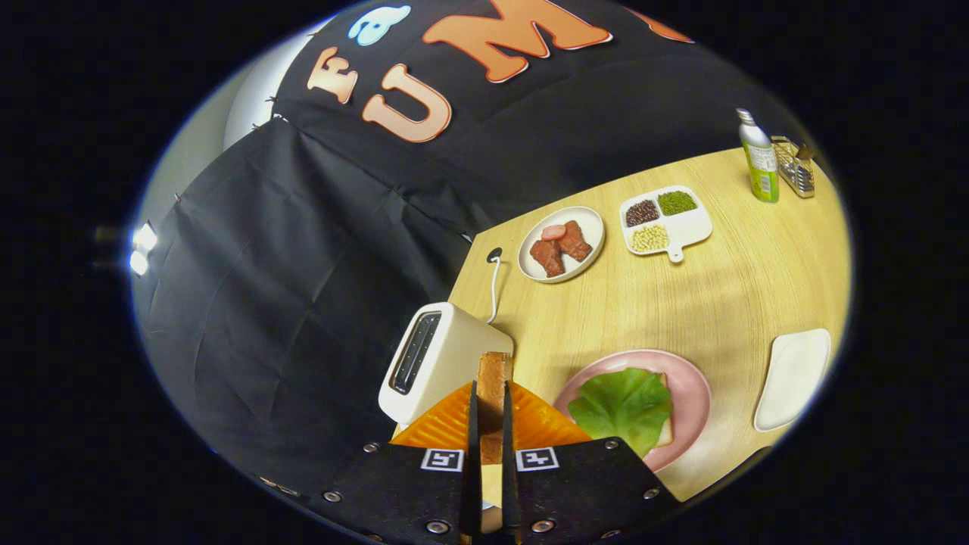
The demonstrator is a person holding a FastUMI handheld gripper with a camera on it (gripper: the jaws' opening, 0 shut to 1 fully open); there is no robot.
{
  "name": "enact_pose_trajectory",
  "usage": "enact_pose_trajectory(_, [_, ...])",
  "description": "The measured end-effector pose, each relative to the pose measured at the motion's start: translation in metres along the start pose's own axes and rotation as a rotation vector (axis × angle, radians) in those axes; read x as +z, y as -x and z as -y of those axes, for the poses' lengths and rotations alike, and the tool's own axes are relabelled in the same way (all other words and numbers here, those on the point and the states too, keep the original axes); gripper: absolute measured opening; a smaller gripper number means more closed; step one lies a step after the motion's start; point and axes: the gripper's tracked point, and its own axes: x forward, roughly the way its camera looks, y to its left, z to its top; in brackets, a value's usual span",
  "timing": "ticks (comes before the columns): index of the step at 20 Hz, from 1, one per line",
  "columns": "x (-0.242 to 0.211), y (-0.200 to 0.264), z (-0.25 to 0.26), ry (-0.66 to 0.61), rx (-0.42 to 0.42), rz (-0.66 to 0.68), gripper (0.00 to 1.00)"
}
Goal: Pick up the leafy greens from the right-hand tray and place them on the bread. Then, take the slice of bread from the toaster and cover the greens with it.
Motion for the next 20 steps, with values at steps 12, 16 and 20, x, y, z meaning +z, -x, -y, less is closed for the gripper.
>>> enact_pose_trajectory(12, [-0.031,-0.01,0.075,-0.089,-0.026,-0.056,0.11])
enact_pose_trajectory(16, [-0.038,-0.013,0.09,-0.109,-0.032,-0.069,0.11])
enact_pose_trajectory(20, [-0.046,-0.02,0.105,-0.085,-0.063,-0.078,0.11])
